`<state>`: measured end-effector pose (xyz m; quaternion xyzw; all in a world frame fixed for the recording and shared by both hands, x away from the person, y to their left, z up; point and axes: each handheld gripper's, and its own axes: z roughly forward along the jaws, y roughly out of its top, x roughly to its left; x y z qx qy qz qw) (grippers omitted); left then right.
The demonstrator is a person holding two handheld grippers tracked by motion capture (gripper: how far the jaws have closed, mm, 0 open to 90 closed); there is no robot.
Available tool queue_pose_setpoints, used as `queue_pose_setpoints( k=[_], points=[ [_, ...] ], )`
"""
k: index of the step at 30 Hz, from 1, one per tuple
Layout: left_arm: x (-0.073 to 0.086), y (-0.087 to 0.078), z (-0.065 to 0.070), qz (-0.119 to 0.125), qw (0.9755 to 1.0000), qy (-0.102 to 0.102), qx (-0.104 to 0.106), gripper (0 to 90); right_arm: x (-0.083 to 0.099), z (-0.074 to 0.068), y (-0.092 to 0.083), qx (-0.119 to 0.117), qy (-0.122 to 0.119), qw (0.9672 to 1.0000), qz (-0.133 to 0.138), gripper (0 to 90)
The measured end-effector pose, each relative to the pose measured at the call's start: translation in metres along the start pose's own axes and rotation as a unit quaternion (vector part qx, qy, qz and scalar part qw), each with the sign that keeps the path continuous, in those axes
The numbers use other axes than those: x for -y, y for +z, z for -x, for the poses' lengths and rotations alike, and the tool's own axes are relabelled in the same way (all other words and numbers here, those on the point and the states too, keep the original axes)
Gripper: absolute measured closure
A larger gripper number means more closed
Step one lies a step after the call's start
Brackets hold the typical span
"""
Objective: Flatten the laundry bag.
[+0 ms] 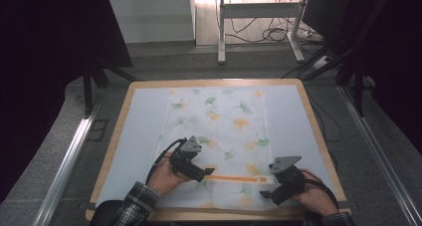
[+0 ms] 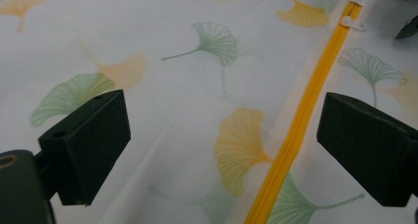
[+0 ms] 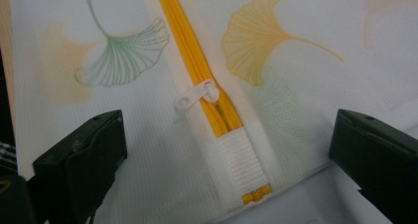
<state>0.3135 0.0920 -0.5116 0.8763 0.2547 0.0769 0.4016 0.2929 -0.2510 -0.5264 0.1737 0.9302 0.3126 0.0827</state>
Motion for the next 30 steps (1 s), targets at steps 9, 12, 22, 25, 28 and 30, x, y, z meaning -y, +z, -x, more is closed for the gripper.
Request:
queue_pose_setpoints(
  k=[9,12,22,25,28,30],
  points=[
    [-0.018,0.021,0.017,0.001,0.9991,0.025,0.035,18.2,0.002,-0.001,0.001,0.001,0.004,1.0000,0.005,0.0],
    [-0.026,0.031,0.025,-0.004,0.9977,0.043,0.053,25.6,0.001,0.000,0.001,0.000,0.004,1.0000,0.004,0.0],
    [-0.048,0.055,0.050,-0.014,0.9931,0.076,0.088,44.5,0.002,0.000,0.001,-0.001,0.006,1.0000,0.005,0.0],
    [-0.050,0.059,0.054,-0.014,0.9926,0.079,0.091,49.5,0.002,0.000,0.001,0.000,0.007,1.0000,0.005,0.0],
    [-0.051,0.062,0.057,-0.014,0.9924,0.081,0.092,50.9,0.002,0.000,0.000,0.000,0.008,1.0000,0.006,0.0],
    [-0.051,0.064,0.058,-0.016,0.9924,0.080,0.093,48.5,0.002,0.000,0.000,0.000,0.008,0.9999,0.007,0.0]
  ],
)
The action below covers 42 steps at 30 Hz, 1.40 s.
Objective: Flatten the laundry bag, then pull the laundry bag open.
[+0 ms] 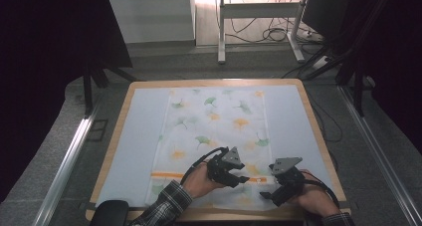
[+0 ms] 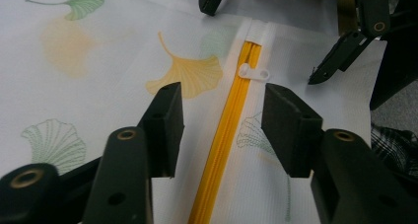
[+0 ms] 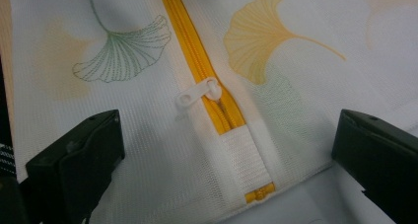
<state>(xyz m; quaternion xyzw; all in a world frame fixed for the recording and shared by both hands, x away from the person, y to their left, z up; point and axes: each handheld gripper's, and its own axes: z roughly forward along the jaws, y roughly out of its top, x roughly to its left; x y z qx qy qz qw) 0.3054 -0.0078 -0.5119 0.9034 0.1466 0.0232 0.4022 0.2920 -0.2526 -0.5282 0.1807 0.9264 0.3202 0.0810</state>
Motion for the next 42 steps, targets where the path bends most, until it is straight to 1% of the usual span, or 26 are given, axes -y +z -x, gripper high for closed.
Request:
queue_pose_setpoints(
  k=[3,6,9,12,14,17,18,19,20,24,27,28,29,31,33,37,40,42],
  points=[
    [-0.002,0.003,0.001,0.000,1.0000,-0.005,0.002,46.9,0.000,0.000,0.000,0.000,0.000,1.0000,0.000,0.0],
    [-0.003,0.006,0.002,0.002,1.0000,-0.004,0.005,48.0,0.000,0.000,0.000,-0.001,0.000,1.0000,-0.001,0.0],
    [-0.004,0.008,0.004,-0.002,1.0000,-0.005,0.001,52.8,0.000,0.000,0.000,-0.001,0.001,1.0000,0.000,0.0],
    [-0.005,0.010,0.003,-0.003,1.0000,-0.009,-0.002,58.7,0.000,0.000,0.000,-0.001,0.000,1.0000,0.000,0.0],
    [-0.006,0.011,0.002,-0.003,0.9998,-0.017,0.003,61.0,0.000,0.000,0.000,-0.001,0.000,1.0000,0.000,0.0],
    [-0.009,0.016,0.003,0.001,0.9997,-0.020,0.013,62.5,0.000,0.000,0.000,-0.002,0.001,1.0000,0.000,0.0],
    [-0.009,0.016,0.003,0.001,0.9997,-0.020,0.013,62.5,0.000,0.000,0.000,-0.001,0.000,1.0000,0.000,0.0],
    [-0.011,0.020,0.005,-0.001,0.9999,-0.011,0.013,62.3,0.000,0.000,0.000,-0.002,0.000,1.0000,0.000,0.0],
    [-0.012,0.022,0.006,-0.001,0.9999,-0.007,0.013,61.9,0.000,0.000,0.000,-0.002,-0.001,1.0000,0.000,0.0],
    [-0.017,0.033,0.011,-0.004,0.9999,-0.004,0.011,58.7,0.000,0.000,0.000,-0.001,0.000,1.0000,0.001,0.0],
    [-0.020,0.041,0.014,-0.008,1.0000,-0.002,0.003,55.3,0.000,0.000,0.000,-0.001,0.000,1.0000,0.001,0.0],
    [-0.020,0.044,0.015,-0.012,0.9999,0.000,-0.003,54.3,0.000,0.000,0.000,-0.001,0.000,1.0000,0.001,0.0],
    [-0.020,0.046,0.015,-0.012,0.9999,-0.002,-0.007,53.9,0.000,0.000,0.000,-0.001,0.000,1.0000,0.001,0.0],
    [-0.020,0.050,0.016,-0.015,0.9999,-0.001,-0.007,53.6,0.000,0.000,0.000,-0.001,0.001,1.0000,0.001,0.0],
    [-0.020,0.049,0.015,-0.017,0.9998,-0.004,-0.011,56.1,0.000,0.000,0.000,-0.001,0.000,1.0000,0.001,0.0],
    [-0.019,0.044,0.010,-0.028,0.9995,-0.013,-0.004,60.8,0.001,0.001,0.000,-0.002,0.000,1.0000,0.001,0.0],
    [-0.017,0.040,0.008,-0.033,0.9994,-0.010,-0.003,65.6,0.001,0.001,0.000,-0.001,0.000,1.0000,0.001,0.0],
    [-0.015,0.037,0.007,-0.035,0.9993,-0.006,-0.010,72.7,0.000,0.001,0.000,-0.001,0.000,1.0000,0.001,0.0]
  ],
)
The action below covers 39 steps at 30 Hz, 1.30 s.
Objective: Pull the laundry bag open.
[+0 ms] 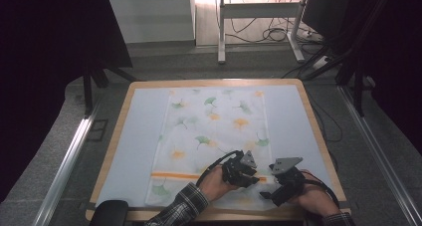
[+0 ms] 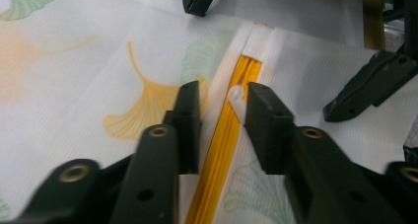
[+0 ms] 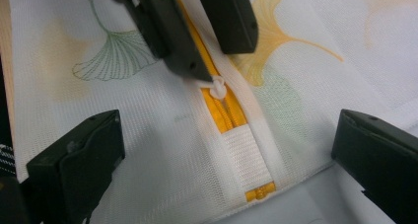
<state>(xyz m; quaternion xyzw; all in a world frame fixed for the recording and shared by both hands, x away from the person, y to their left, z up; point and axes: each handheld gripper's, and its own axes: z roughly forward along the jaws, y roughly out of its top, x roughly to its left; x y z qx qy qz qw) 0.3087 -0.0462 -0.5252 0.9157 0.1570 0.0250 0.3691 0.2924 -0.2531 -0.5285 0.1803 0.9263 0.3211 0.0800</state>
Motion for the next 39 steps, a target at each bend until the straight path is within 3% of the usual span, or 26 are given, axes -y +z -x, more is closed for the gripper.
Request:
queue_pose_setpoints(
  k=[4,10,13,16,26,33,39],
  points=[
    [0.001,0.000,-0.002,0.001,1.0000,0.000,0.005,77.6,0.000,0.000,0.000,0.000,0.001,1.0000,0.001,0.0],
    [-0.003,0.002,0.005,-0.004,0.9997,0.022,0.010,73.1,0.000,0.000,0.000,0.001,0.002,1.0000,0.000,0.0],
    [-0.003,0.003,0.007,0.002,0.9998,0.020,0.010,70.4,0.000,0.000,0.000,0.001,0.002,1.0000,0.001,0.0],
    [-0.003,0.004,0.007,0.001,0.9998,0.020,0.002,74.5,0.000,0.000,0.000,0.002,0.002,1.0000,0.001,0.0],
    [-0.005,0.004,0.014,-0.015,0.9981,0.055,-0.022,84.7,0.000,0.000,0.000,0.002,0.003,1.0000,0.002,0.0],
    [-0.005,0.001,0.008,-0.015,0.9991,0.040,-0.003,89.8,0.000,0.000,0.000,0.002,0.005,1.0000,0.002,0.0],
    [-0.005,0.000,0.004,-0.015,0.9992,0.038,0.005,90.0,0.000,0.000,0.000,0.005,0.010,0.9999,0.000,0.4]
  ],
)
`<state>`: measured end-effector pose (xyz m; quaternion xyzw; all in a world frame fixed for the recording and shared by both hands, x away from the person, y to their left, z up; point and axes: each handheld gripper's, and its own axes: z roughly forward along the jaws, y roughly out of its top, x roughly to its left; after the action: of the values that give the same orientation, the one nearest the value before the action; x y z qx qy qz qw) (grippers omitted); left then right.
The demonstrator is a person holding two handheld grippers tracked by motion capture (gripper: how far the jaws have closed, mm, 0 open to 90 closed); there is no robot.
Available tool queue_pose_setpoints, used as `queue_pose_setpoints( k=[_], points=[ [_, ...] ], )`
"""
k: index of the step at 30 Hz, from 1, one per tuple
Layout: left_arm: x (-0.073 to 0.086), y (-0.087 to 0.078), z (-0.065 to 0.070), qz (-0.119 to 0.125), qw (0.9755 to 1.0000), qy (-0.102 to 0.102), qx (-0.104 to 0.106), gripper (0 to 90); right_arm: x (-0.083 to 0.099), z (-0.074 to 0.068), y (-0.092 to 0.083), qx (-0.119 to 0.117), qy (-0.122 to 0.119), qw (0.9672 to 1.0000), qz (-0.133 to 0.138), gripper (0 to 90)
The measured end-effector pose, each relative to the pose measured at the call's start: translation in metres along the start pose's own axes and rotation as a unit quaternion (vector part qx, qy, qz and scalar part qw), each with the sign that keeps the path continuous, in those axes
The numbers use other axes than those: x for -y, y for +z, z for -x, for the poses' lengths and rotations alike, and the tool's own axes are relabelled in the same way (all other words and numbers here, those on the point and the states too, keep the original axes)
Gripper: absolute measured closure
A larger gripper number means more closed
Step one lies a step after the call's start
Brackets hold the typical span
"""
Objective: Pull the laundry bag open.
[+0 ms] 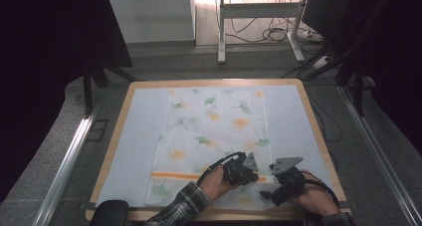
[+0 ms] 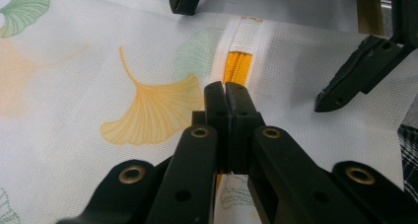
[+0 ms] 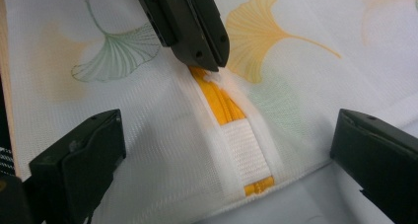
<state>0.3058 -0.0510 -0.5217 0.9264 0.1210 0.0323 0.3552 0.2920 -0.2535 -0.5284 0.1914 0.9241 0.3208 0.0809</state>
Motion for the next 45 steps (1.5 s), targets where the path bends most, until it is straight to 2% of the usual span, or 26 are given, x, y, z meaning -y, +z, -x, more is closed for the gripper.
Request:
queue_pose_setpoints(
  k=[5,7,9,11,13,15,16,18,24,38,45],
  points=[
    [0.005,-0.005,-0.005,0.008,0.9997,-0.014,0.015,90.0,0.001,0.002,-0.002,0.001,0.006,1.0000,-0.001,3.1],
    [0.006,-0.003,-0.005,0.008,0.9998,-0.010,0.017,89.9,-0.001,0.001,-0.002,0.004,0.005,1.0000,-0.004,3.4],
    [0.006,-0.001,-0.005,0.014,0.9997,-0.010,0.019,89.8,-0.003,0.002,-0.003,0.009,0.004,0.9999,-0.010,9.3],
    [0.005,0.000,-0.005,0.017,0.9996,-0.008,0.019,89.7,-0.006,0.003,-0.007,0.015,-0.001,0.9999,0.000,16.7],
    [0.004,0.001,-0.005,0.018,0.9995,-0.012,0.022,89.4,-0.008,0.002,-0.009,0.003,0.004,0.9998,0.018,17.0],
    [0.004,0.002,-0.006,0.020,0.9995,-0.012,0.022,89.4,-0.008,0.001,-0.005,-0.009,0.001,1.0000,0.004,18.0],
    [0.004,0.002,-0.006,0.020,0.9995,-0.012,0.022,89.5,-0.006,0.000,-0.002,-0.006,-0.010,0.9999,-0.002,17.6],
    [0.004,0.002,-0.005,0.017,0.9996,-0.011,0.019,89.9,-0.007,0.000,-0.004,-0.003,-0.006,1.0000,-0.005,21.3],
    [0.005,-0.003,-0.002,0.002,1.0000,0.007,-0.005,90.0,-0.008,-0.002,-0.004,0.003,0.005,0.9999,-0.015,23.0],
    [0.019,-0.017,-0.008,-0.004,1.0000,-0.002,0.000,90.0,-0.007,-0.002,-0.004,0.004,0.007,0.9999,-0.014,24.0],
    [0.030,-0.026,-0.009,-0.008,0.9999,-0.008,-0.006,90.0,-0.006,-0.002,-0.004,0.004,0.008,0.9999,-0.010,24.0]
  ],
)
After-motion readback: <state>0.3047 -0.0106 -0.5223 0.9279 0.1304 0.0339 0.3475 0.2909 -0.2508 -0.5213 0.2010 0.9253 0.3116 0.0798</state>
